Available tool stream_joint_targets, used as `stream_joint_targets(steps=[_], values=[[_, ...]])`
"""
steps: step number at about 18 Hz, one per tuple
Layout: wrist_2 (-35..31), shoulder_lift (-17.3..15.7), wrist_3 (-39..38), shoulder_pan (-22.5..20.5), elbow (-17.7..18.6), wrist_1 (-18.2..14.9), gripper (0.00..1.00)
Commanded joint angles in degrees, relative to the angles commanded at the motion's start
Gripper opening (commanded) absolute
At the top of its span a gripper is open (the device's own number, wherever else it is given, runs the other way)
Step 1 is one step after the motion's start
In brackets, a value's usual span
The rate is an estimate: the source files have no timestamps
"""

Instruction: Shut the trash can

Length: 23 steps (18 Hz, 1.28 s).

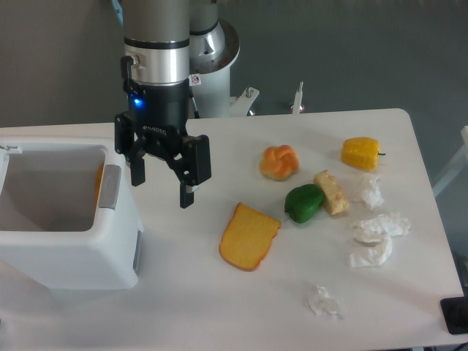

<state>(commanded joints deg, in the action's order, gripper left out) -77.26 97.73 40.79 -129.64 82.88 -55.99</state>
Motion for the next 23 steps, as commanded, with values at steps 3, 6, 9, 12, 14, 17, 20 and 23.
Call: stream_joint_targets(steps=[3, 6, 9, 12, 14, 17, 20, 23], values=[[1.94, -0.53, -8.68, 0.0, 0.0, -0.09, 1.0], [2.64, -0.7, -11.08, 0.44, -0.18, -0.09, 1.0], [6.59, -1.05, -16.42, 1.14, -0.61, 0.0, 1.0], [11.33, -1.4, -24.78, 1.32, -1.23, -0.09, 1.0], [14.15, -2.19, -25.67, 1.75, -0.8, -0.09, 1.0], [15.56, -3.25, -27.51, 4.21, -0.62, -0.18, 1.0], [16.79, -4.12, -30.24, 5.71, -0.88, -0.09, 1.0], [19.86, -5.09, -30.6, 6.15, -0.79, -0.18, 1.0]])
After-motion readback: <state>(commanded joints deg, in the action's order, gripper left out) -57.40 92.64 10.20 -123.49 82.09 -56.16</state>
